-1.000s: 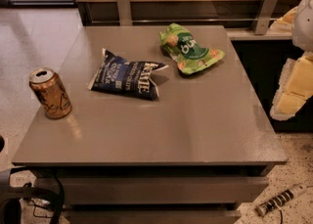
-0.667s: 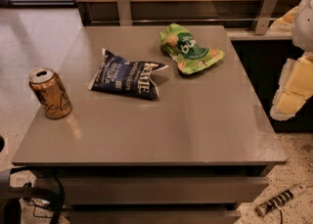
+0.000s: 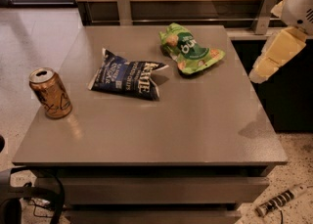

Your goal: Move green rice chip bag near orange can

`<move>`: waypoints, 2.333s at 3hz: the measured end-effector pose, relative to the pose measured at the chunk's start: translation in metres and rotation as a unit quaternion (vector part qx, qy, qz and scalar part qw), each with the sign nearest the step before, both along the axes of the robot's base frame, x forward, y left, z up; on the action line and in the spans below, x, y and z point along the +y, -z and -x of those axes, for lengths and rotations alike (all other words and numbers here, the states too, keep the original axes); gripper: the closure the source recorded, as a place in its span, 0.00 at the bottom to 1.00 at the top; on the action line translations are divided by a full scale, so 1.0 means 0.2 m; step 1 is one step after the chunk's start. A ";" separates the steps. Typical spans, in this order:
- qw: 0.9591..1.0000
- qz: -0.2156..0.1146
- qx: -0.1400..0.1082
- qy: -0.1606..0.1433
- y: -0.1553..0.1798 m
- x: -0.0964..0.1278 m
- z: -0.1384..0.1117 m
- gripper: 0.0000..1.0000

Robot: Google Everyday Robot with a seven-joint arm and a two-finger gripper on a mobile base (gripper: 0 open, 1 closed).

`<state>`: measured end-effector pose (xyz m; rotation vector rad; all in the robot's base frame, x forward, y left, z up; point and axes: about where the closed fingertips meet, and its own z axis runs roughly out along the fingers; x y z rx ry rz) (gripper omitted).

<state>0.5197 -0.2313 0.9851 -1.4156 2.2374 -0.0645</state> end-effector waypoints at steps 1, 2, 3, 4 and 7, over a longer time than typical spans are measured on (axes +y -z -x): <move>0.998 -0.046 -0.006 0.044 0.06 -0.03 -0.17 0.00; 0.988 -0.110 -0.034 0.099 0.14 -0.01 -0.39 0.00; 0.975 -0.156 -0.083 0.132 0.17 0.06 -0.63 0.00; 0.964 -0.183 -0.125 0.145 0.14 0.13 -0.82 0.00; 0.967 -0.202 -0.074 0.136 0.44 0.32 -1.20 0.00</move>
Offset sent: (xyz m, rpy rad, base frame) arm 0.1678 -0.0045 -0.0241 0.4216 -0.3000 -0.3620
